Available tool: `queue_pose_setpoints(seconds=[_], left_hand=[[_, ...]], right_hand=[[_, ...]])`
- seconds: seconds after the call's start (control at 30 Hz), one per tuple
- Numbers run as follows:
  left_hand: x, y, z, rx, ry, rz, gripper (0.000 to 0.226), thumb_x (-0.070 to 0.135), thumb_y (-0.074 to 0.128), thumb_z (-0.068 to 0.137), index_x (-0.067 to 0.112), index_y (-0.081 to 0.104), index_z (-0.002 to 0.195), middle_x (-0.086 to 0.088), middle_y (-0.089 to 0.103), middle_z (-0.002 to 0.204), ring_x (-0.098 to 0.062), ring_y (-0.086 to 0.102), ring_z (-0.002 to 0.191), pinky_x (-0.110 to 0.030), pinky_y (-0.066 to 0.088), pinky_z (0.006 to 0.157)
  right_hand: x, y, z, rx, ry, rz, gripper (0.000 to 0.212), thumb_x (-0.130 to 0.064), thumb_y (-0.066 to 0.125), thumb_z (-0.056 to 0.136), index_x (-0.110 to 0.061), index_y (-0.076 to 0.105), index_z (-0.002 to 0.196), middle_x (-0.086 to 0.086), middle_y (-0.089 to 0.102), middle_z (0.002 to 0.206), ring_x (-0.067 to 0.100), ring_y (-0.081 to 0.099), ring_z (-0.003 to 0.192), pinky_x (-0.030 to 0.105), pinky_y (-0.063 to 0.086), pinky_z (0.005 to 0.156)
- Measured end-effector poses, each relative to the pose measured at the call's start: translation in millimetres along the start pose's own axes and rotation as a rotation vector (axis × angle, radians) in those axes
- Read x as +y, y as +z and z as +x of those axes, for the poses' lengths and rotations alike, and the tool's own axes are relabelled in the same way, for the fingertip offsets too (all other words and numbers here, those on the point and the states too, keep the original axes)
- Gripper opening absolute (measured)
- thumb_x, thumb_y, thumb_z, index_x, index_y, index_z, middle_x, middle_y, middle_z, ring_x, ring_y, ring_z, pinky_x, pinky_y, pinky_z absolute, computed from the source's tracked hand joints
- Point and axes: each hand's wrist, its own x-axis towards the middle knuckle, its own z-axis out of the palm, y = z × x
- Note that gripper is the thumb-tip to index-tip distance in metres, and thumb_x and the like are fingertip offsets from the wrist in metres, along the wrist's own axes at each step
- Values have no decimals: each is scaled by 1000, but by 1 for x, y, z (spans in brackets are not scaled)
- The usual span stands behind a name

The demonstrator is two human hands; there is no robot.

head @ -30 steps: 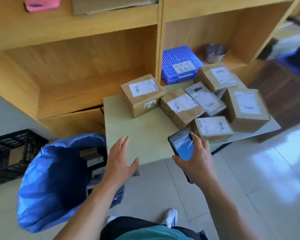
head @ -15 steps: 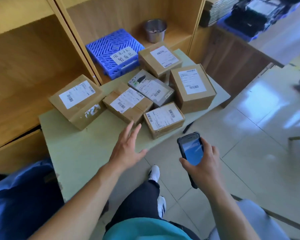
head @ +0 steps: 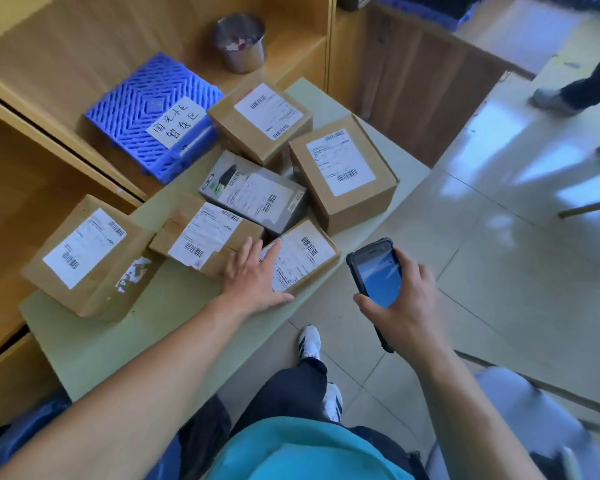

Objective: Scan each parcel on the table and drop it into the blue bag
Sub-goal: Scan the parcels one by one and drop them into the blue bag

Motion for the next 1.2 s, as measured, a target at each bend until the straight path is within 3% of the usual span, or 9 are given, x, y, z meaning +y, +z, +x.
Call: queue_pose_setpoints(seconds=[0.1, 0.17, 0.27, 0.37, 0.43, 0.57, 0.73, 1.0, 1.2], left_hand=[[1, 8, 5, -45, 16, 69, 125, 77, 69, 75, 34, -10, 162, -11, -1, 171, -28, -14, 157, -54, 10, 123], [3, 12, 4, -13, 11, 76, 123, 72, 72, 75, 33, -6, 162, -13, 7, 168, -30, -8, 156, -54, 17, 121], [7, 9, 0, 76, 57, 66, 117, 62, 77, 73, 30, 8, 161, -15, 19, 159, -33, 8, 152, -54, 22, 118], [9, 1, -12, 143, 144, 86, 111, 55, 76, 68, 33, 17, 159, -13, 26, 153, -33, 19, 146, -55, 20, 119], [5, -9, -26, 168, 177, 121, 110, 54, 73, 64, 37, 16, 156, -9, 23, 153, -32, 23, 143, -55, 24, 114], [-23, -36, -69, 182, 247, 254, 110, 51, 71, 67, 39, 10, 158, -6, 17, 157, -29, 21, 143, -53, 24, 111], [-65, -44, -139, 132, 210, 386, 111, 48, 71, 71, 40, 3, 158, -8, 12, 162, -29, 12, 148, -53, 18, 117], [-126, 0, -243, 120, 58, 323, 109, 44, 68, 68, 41, 6, 157, -5, 15, 160, -27, 14, 146, -48, 20, 112], [-170, 22, -302, 157, -89, 185, 110, 42, 71, 68, 41, 11, 160, -3, 18, 159, -28, 18, 145, -50, 27, 109]], right_hand=[[0, 2, 2, -61, -1, -30, 92, -43, 79, 78, -33, 23, 150, -10, 33, 121, 10, 37, 109, 9, 41, 44], [4, 3, 1, -73, 7, -45, 93, -45, 79, 77, -34, 23, 150, -8, 34, 124, 11, 37, 109, 11, 40, 39], [12, 3, 0, -49, 8, -46, 93, -47, 79, 75, -34, 24, 149, -7, 36, 126, 9, 38, 107, 11, 40, 66], [16, 0, -6, -56, 23, -105, 93, -47, 77, 73, -35, 23, 148, -7, 35, 125, 14, 43, 105, 34, 47, 86], [18, 0, -16, -81, -10, -279, 93, -46, 74, 70, -35, 23, 147, -4, 37, 123, 22, 47, 104, 40, 48, 87], [24, 7, -44, -157, -43, -495, 94, -43, 73, 69, -32, 24, 149, 0, 41, 126, 26, 49, 108, 39, 42, 88], [25, 28, -80, -246, -156, -520, 92, -41, 72, 71, -34, 22, 148, -1, 40, 129, 25, 50, 109, 38, 40, 89], [4, 65, -132, -436, -453, -602, 92, -42, 71, 70, -35, 21, 147, -2, 40, 126, 21, 50, 105, 35, 39, 89], [-22, 98, -155, -496, -452, -460, 95, -50, 73, 71, -33, 21, 148, -4, 36, 126, 20, 49, 106, 36, 50, 82]])
